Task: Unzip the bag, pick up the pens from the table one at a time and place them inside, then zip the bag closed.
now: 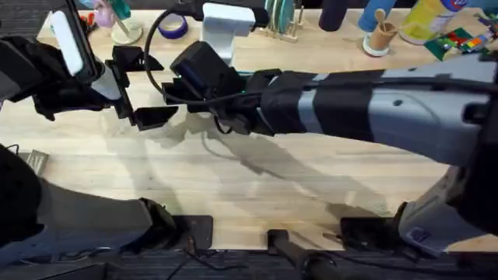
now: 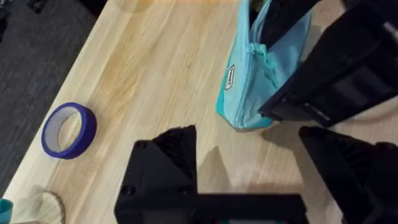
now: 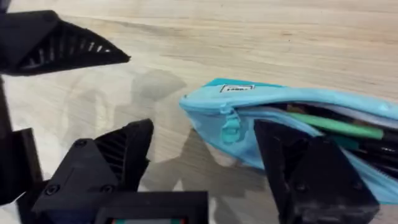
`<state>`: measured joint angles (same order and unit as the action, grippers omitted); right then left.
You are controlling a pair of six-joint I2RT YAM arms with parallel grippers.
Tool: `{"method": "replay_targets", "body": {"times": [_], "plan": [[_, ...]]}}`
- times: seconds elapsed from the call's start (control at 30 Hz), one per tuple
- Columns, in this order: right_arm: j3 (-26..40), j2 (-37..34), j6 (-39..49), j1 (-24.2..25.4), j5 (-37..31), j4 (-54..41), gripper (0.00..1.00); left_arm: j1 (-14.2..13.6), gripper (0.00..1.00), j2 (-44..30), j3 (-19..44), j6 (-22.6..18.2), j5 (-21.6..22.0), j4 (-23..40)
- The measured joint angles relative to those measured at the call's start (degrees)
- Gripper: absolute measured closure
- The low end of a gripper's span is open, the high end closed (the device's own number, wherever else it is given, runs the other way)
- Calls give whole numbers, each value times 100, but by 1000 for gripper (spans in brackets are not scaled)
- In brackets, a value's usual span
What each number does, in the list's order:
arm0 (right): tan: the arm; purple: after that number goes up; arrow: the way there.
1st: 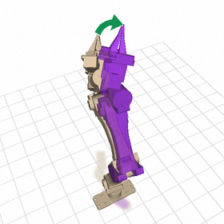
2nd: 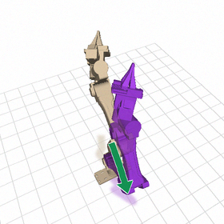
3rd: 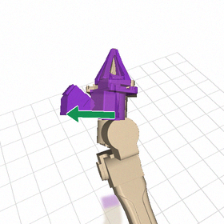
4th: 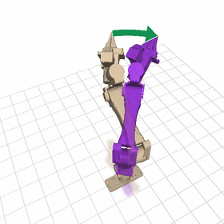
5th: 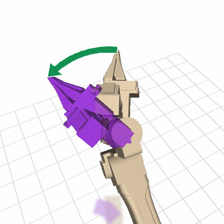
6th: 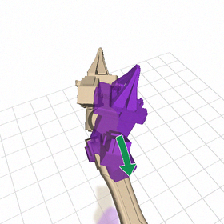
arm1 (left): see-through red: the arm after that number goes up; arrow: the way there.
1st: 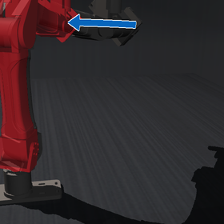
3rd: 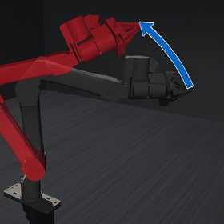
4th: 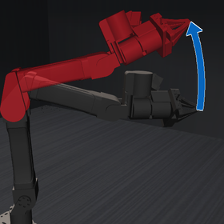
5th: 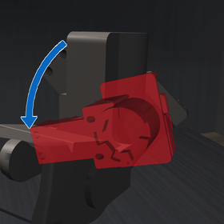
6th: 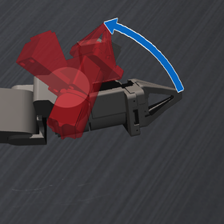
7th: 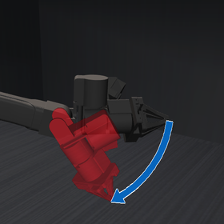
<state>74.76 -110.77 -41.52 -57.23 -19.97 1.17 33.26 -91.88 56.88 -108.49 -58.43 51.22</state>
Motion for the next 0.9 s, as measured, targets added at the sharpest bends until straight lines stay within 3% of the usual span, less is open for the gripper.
{"method": "replay_targets", "body": {"times": [0.23, 0.3, 0.47, 0.67, 0.9], "plan": [[0, -106, -2, 0, -210, 78, 105, 0, 7, 0, 0, -1, 0, 0], [0, -116, 2, 0, -256, 92, 174, 0, 7, 0, -1, 0, 1, 0], [0, -238, 4, 4, -354, 125, 466, 0, 6, 0, 0, 0, 0, 0], [0, -272, 13, 9, -418, 131, 573, 0, 7, 0, 0, -2, 0, 0], [0, -272, -26, 39, -421, 133, 890, 0, 7, 0, 0, -2, 0, 0]]}}
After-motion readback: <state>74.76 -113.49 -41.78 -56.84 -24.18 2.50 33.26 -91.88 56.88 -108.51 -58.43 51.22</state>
